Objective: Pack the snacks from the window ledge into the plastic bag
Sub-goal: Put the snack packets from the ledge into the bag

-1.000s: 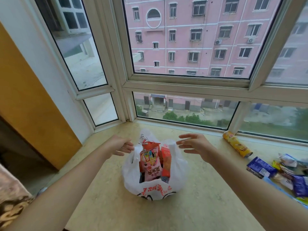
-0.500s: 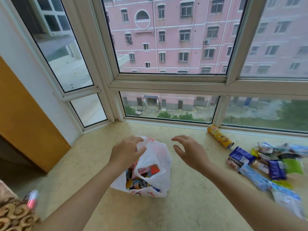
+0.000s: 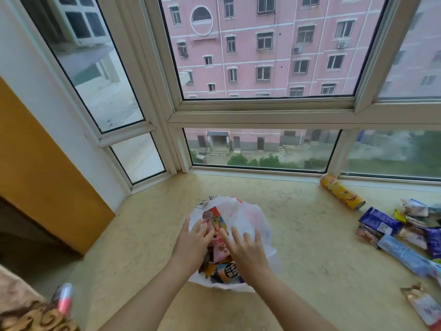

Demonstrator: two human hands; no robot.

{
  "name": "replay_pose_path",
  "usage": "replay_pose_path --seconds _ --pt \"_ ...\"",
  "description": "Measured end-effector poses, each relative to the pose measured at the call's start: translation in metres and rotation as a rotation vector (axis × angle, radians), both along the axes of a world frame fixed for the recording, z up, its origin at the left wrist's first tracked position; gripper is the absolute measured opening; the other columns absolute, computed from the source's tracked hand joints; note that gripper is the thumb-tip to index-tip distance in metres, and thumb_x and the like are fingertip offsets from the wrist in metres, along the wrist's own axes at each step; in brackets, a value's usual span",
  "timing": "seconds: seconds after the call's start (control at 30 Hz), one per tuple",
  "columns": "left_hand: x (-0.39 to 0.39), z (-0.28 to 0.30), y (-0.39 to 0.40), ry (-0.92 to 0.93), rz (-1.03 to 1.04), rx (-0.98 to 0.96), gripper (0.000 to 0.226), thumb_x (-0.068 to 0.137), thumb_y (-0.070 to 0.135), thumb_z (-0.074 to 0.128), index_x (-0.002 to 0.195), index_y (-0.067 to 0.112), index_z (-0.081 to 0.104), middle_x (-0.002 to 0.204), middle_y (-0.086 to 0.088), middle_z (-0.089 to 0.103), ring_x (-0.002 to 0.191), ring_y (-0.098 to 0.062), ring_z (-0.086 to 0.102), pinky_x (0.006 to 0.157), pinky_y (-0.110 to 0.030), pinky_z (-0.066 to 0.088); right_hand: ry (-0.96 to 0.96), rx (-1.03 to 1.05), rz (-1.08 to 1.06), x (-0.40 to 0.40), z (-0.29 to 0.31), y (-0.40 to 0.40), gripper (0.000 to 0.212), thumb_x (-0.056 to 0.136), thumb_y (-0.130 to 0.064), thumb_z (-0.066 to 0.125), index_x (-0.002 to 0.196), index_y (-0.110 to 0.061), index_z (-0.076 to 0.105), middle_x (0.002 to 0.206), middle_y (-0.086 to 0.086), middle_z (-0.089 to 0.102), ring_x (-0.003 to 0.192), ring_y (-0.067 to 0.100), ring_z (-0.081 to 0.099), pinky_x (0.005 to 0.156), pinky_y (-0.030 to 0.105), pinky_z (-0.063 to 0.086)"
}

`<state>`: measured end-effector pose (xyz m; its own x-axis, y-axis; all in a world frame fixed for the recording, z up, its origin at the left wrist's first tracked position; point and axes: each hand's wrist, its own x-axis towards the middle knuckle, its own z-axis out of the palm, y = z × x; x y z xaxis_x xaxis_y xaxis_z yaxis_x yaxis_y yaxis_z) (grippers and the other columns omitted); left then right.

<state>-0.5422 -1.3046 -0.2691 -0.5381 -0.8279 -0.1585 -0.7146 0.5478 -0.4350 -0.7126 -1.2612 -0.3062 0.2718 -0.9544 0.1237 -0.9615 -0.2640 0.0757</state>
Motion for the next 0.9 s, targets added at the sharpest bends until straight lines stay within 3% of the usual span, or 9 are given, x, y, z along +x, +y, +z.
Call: replay_pose_path --seconds 0.1,0.2,0.3,0.4,0.47,0.53,0.6,0.7,0.9 --pt "0.035 0.002 -0.005 -0.168 0.029 0.03 0.076 0.096 0.013 0.044 0.153 0.016 -0.006 0.16 -0.012 -0.005 0.147 -0.026 -0.011 0.115 -0.053 -0.006 0.098 -0.012 -0.014 -0.043 0.008 -0.021 0.081 0.046 -0.001 0.081 0.123 -0.016 0.061 0.108 0.015 0.069 0.051 0.025 0.061 0.062 0.04 0.057" --pt "0.082 -0.018 -0.01 -0.222 -0.004 0.038 0.08 0.095 0.004 0.038 0.149 0.018 -0.019 0.157 -0.011 -0.021 0.144 -0.026 -0.02 0.112 -0.052 -0.014 0.166 -0.033 -0.123 -0.105 0.024 -0.03 0.079 0.032 0.011 0.083 0.107 -0.009 0.071 0.103 0.019 0.07 0.043 0.027 0.058 0.042 0.028 0.048" --pt "0.111 -0.034 -0.019 -0.349 -0.019 0.077 0.076 0.097 0.009 0.039 0.15 0.018 -0.016 0.156 -0.013 -0.025 0.144 -0.03 -0.021 0.113 -0.055 -0.011 0.191 -0.043 -0.212 -0.148 0.027 -0.023 0.073 0.023 0.014 0.084 0.094 -0.004 0.074 0.098 0.022 0.071 0.041 0.028 0.059 0.036 0.028 0.045" --pt "0.111 -0.042 -0.036 -0.409 -0.018 0.109 0.072 0.097 0.01 0.04 0.153 0.019 -0.004 0.156 -0.013 -0.024 0.144 -0.03 -0.021 0.116 -0.055 -0.006 0.18 -0.011 -0.234 -0.163 0.013 -0.018 0.074 0.02 0.016 0.083 0.092 -0.002 0.073 0.098 0.025 0.07 0.049 0.033 0.063 0.042 0.031 0.052" --pt "0.096 -0.043 -0.044 -0.281 -0.066 0.085 0.067 0.09 0.008 0.049 0.151 0.014 0.021 0.159 -0.013 -0.01 0.146 -0.031 -0.011 0.116 -0.055 0.006 0.181 0.01 -0.232 -0.167 0.0 -0.018 0.081 0.026 0.015 0.081 0.103 -0.003 0.066 0.103 0.025 0.068 0.063 0.037 0.066 0.056 0.039 0.058" --pt "0.074 -0.043 -0.048 -0.032 -0.108 0.036 0.044 0.065 0.012 0.069 0.109 0.009 0.067 0.151 -0.011 0.037 0.141 -0.031 0.021 0.106 -0.051 0.032 0.185 0.016 -0.215 -0.167 -0.01 -0.018 0.086 0.032 0.012 0.076 0.114 -0.006 0.058 0.111 0.025 0.065 0.077 0.04 0.066 0.074 0.049 0.056" --pt "0.042 -0.039 -0.048 0.095 -0.15 0.043 0.025 0.048 0.02 0.074 0.072 0.012 0.072 0.124 -0.008 0.063 0.124 -0.027 0.04 0.093 -0.046 0.036 0.168 0.031 -0.193 -0.162 -0.015 -0.019 0.087 0.031 -0.002 0.077 0.117 -0.008 0.062 0.115 0.023 0.064 0.088 0.04 0.065 0.083 0.055 0.052" --pt "-0.003 -0.046 -0.05 0.122 -0.186 0.084 0.027 0.05 0.028 0.078 0.074 0.015 0.072 0.121 -0.006 0.065 0.121 -0.025 0.049 0.096 -0.047 0.034 0.145 0.078 -0.137 -0.145 -0.016 -0.028 0.09 0.035 -0.025 0.08 0.122 -0.01 0.062 0.119 0.022 0.062 0.1 0.04 0.063 0.089 0.057 0.048" --pt "-0.043 -0.079 -0.064 0.065 -0.243 0.147 0.057 0.047 0.04 0.086 0.1 0.026 0.072 0.138 -0.006 0.054 0.126 -0.024 0.053 0.092 -0.05 0.049 0.182 0.113 -0.002 -0.103 -0.039 -0.063 0.092 0.036 -0.017 0.09 0.124 -0.013 0.063 0.126 0.021 0.06 0.104 0.04 0.063 0.084 0.053 0.053"
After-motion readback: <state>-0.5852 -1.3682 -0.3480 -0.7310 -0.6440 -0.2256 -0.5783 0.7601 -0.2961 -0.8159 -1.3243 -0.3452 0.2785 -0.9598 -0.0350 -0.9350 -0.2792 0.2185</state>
